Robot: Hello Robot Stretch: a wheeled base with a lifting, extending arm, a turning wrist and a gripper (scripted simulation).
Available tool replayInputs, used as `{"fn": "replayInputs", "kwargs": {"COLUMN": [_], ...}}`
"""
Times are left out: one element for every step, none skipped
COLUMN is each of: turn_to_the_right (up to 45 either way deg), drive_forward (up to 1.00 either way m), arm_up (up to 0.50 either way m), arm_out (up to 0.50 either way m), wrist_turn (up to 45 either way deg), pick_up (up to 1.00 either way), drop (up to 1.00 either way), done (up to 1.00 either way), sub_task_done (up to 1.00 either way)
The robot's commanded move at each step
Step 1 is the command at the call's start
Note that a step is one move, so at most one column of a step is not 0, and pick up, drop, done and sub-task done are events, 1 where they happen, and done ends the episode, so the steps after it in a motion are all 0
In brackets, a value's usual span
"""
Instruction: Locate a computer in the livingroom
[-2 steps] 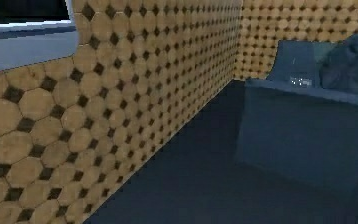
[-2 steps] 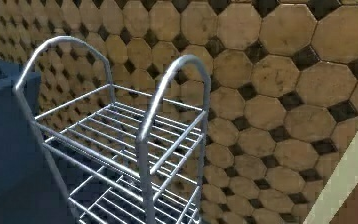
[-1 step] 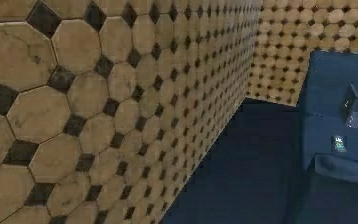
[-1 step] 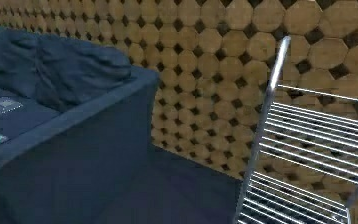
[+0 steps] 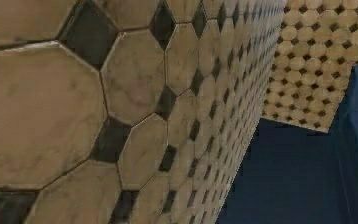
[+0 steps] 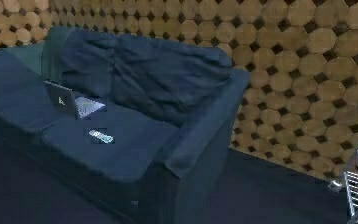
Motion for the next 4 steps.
{"fn": "replayInputs", "kwargs": {"turn_to_the_right": [39.0, 0.0, 42.0, 0.0], "drive_forward": [0.0, 0.9, 0.0, 0.0], "arm_up": [0.0, 0.0, 0.0, 0.0], "arm_out": [0.0, 0.0, 0.0, 0.0], "wrist_turn": [0.0, 0.0, 0.0, 0.0], "pick_up": [0.0, 0.0, 0.0, 0.0], "drop": [0.0, 0.0, 0.0, 0.0], "done": [0.0, 0.0, 0.0, 1.0], "sub_task_done": [0.0, 0.0, 0.0, 0.0]}}
